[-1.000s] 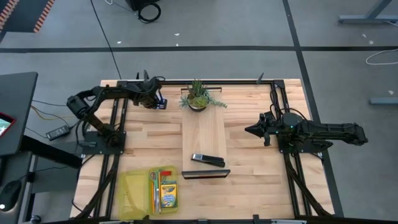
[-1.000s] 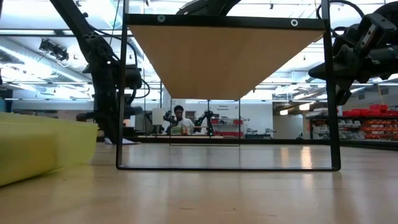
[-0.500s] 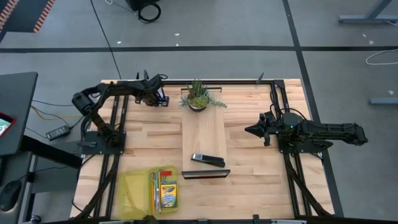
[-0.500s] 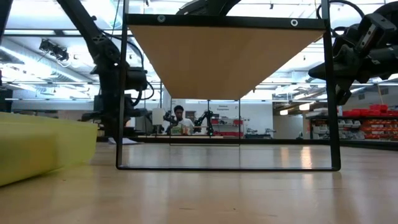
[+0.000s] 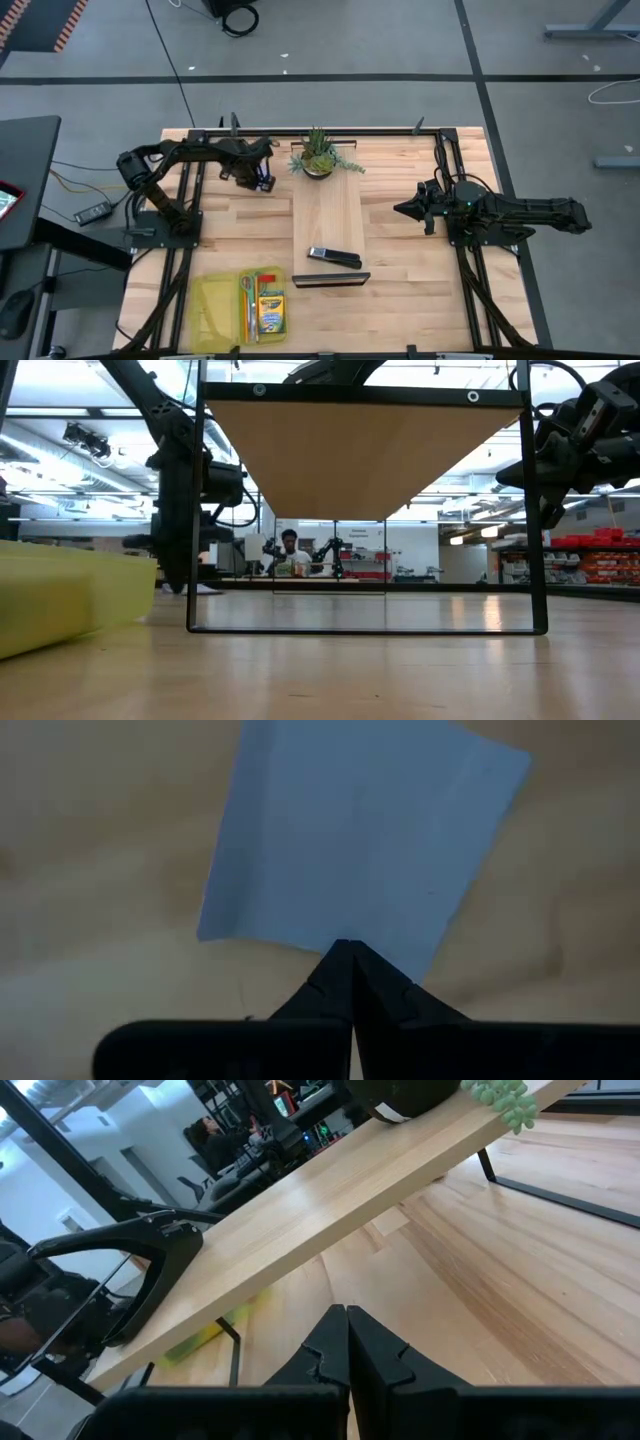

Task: Pack school essentials
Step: Put the blue sticky note into the yellow supply box

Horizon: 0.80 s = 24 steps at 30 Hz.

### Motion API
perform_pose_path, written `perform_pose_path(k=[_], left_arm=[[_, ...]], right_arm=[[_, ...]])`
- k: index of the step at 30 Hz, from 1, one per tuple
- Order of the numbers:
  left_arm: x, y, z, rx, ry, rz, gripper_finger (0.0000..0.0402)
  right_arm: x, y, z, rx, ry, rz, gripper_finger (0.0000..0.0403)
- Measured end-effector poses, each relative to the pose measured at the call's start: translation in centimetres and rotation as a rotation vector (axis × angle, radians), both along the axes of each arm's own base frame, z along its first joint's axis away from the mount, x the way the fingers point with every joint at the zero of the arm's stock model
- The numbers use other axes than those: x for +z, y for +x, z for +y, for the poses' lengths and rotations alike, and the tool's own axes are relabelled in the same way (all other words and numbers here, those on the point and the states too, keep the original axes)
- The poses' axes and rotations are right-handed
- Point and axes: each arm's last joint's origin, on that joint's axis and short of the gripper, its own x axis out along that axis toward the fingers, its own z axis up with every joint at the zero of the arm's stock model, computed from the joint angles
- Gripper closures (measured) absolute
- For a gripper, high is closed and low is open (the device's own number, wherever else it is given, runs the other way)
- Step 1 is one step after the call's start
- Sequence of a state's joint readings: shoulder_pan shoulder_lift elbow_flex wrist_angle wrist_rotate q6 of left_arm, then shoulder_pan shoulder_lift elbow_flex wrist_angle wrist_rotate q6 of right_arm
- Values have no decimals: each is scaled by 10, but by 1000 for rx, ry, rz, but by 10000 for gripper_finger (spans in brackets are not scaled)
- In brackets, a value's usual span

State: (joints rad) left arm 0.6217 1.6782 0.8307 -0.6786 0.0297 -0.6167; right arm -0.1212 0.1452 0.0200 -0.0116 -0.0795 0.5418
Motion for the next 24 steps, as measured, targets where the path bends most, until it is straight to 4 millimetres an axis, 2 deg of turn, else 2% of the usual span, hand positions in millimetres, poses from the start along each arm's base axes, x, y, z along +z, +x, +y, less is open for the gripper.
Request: perform_pose_path(k=[8,15,21,24], left_arm=[[4,4,-41,-120,-84,123,393],[5,13,-72,-251,-106,160,398],[9,13,-86,-306,-112,174,397],[20,11,-88,-314,-94,138,399]], right_arm=[[0,0,0,0,0,0,397],[0,0,0,0,0,0,397],[0,0,0,0,0,0,397],[0,0,0,0,0,0,397]])
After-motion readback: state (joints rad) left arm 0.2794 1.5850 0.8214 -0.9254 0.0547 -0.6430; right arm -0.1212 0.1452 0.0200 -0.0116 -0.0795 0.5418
